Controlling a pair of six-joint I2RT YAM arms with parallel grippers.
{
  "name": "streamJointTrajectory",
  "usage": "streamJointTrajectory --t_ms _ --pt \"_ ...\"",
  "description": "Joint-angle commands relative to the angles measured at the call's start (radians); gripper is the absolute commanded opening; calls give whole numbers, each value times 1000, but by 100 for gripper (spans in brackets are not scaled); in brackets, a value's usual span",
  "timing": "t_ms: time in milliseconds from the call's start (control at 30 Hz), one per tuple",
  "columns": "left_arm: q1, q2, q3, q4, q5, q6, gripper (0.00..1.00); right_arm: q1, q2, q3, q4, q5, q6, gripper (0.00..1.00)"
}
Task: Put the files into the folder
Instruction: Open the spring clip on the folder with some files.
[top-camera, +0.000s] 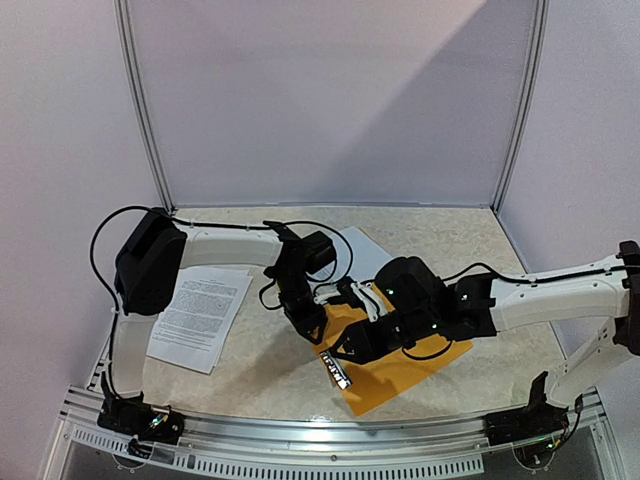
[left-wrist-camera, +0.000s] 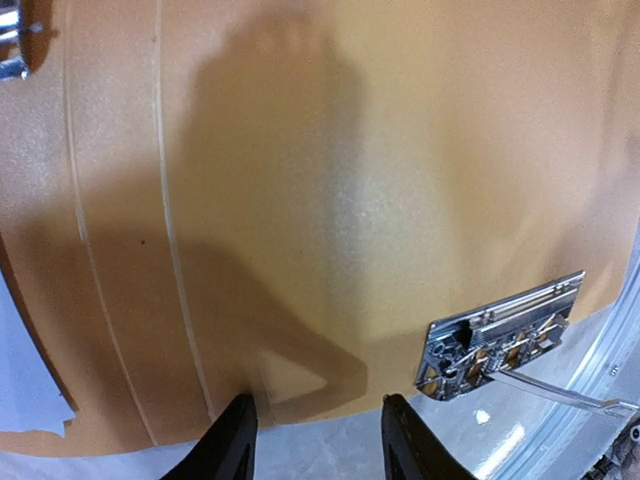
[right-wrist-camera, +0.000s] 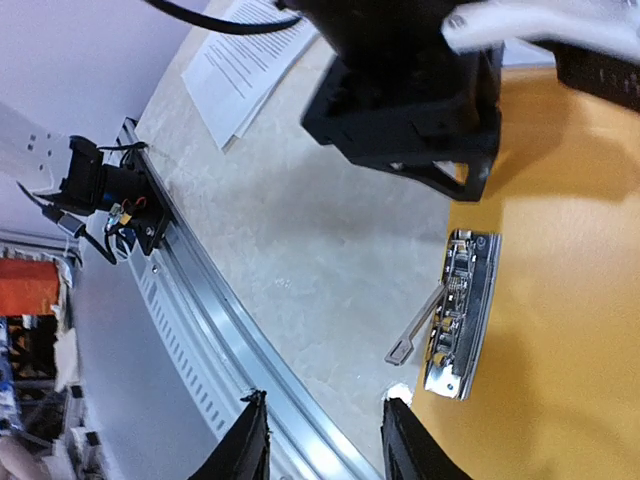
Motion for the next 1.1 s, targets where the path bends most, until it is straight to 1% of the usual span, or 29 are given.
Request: streamJointTrajectory --t_ms 0,67,100,133,233,300,433,567,633,767,867,967,1067 --pt "-20 132 -4 -96 -19 61 46 4 -42 19 -87 12 -531 42" --pt "-20 115 44 -141 -7 90 46 8 -35 20 -112 11 -837 50" --pt "-20 107 69 -160 -6 104 47 8 -19 21 -122 18 -925 53" --pt "-19 99 96 -182 0 117 48 9 0 27 -134 21 -1056 56" --pt "-14 65 155 -240 15 153 49 8 74 79 -191 50 -1267 58" --pt "-5 38 177 -272 30 176 50 9 129 125 -219 66 -1329 59" --pt "19 -6 197 -329 56 211 51 10 213 149 -177 83 -1390 59" --pt "64 -40 177 -359 62 226 52 11 243 158 -157 67 -1422 57" --pt "94 -50 167 -371 63 226 52 11 266 171 -174 61 -1427 52" --pt "146 -80 150 -375 65 216 52 10 297 172 -141 60 -1420 37" --pt "180 -104 137 -370 59 206 52 11 304 166 -101 91 -1418 24" --pt "206 -129 121 -365 52 205 52 11 307 170 -82 99 -1419 20" --pt "229 -147 105 -362 44 205 52 8 307 178 -64 96 -1417 18"
